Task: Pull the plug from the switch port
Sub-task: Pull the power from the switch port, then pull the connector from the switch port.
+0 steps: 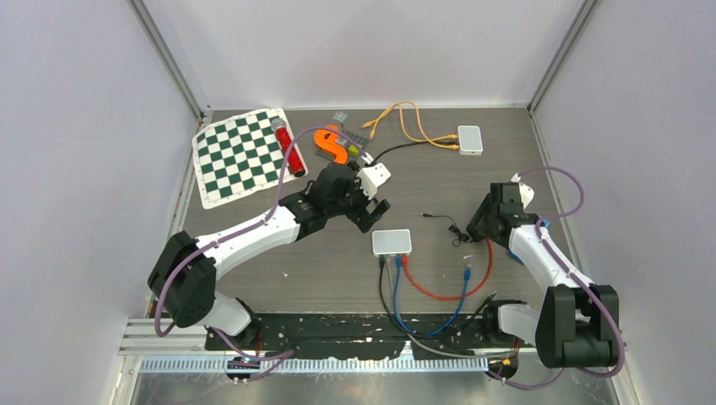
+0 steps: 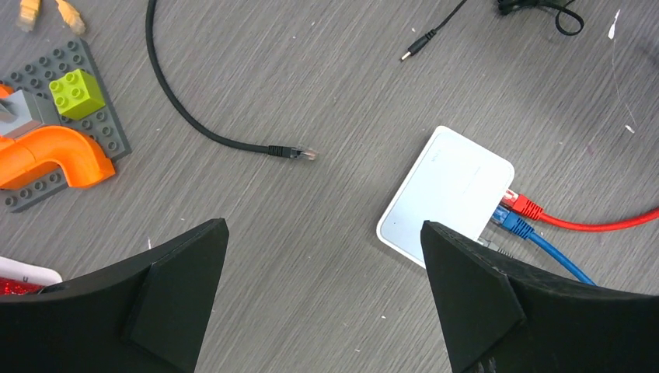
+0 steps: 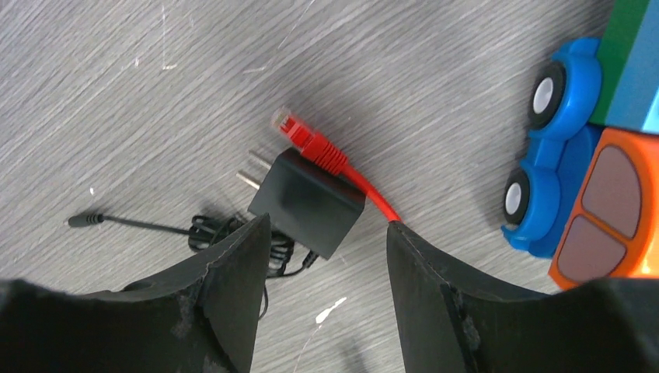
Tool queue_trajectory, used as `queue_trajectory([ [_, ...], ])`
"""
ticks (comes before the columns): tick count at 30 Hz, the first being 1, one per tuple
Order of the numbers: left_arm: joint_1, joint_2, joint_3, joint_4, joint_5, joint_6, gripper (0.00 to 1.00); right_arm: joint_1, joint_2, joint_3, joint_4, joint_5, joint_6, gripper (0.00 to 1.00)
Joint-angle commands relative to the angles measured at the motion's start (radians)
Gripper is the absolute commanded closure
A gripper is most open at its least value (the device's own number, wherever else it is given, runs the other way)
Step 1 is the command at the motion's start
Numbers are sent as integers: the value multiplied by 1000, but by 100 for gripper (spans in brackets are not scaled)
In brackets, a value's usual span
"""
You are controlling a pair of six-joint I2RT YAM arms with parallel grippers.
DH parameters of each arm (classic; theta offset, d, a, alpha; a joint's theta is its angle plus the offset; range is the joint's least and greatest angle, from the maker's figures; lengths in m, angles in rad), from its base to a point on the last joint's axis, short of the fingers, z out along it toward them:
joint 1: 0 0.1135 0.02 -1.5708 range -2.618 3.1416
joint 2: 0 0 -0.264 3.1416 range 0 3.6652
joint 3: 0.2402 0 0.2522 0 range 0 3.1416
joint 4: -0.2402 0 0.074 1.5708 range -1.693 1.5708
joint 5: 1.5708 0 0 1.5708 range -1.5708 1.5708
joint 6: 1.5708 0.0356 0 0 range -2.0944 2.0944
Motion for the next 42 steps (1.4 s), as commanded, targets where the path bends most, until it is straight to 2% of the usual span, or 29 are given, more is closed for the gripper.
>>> queue_trajectory([
  [1, 12, -39, -14, 95, -28, -43, 0, -44, 53, 56, 74, -37, -75, 37],
  [4, 16, -47, -21, 102, -29, -50, 1, -62, 96, 60, 133, -65, -101, 37],
  [10, 19, -50, -23, 99, -30, -41, 0, -87, 182, 58, 186, -240, -117, 37],
  [14, 22, -50, -31, 102, -28, -45, 0, -88, 139, -2, 236, -345, -77, 37],
  [20, 25, -26, -21, 102, -8, -48, 0, -88, 63, -54, 235, -388, -68, 37],
  [24, 26, 2, -6, 83, 6, -41, 1, -88, 26, -18, 173, -376, -109, 37],
  [27, 26, 30, 16, 25, 23, -17, 0, -88, -65, 14, 127, -392, -173, 35],
  [30, 26, 35, 32, -27, -41, -25, 0, -88, -145, 42, 109, -482, -202, 31],
  [31, 26, 3, 3, -4, -73, -41, 0, -88, -154, 47, 98, -521, -202, 30],
  [34, 26, -133, -146, 249, -149, -55, 0, -88, -186, 47, 82, -603, -170, 29],
  [36, 27, -185, -196, 315, -175, -41, 0, -85, -210, 15, 119, -685, -133, 29],
  [39, 28, -194, -152, 236, -201, -53, 0, -75, -238, -32, 199, -798, -72, 28],
  [42, 33, -127, -53, 81, -141, -53, 1, -43, -252, -66, 211, -833, -55, 27],
])
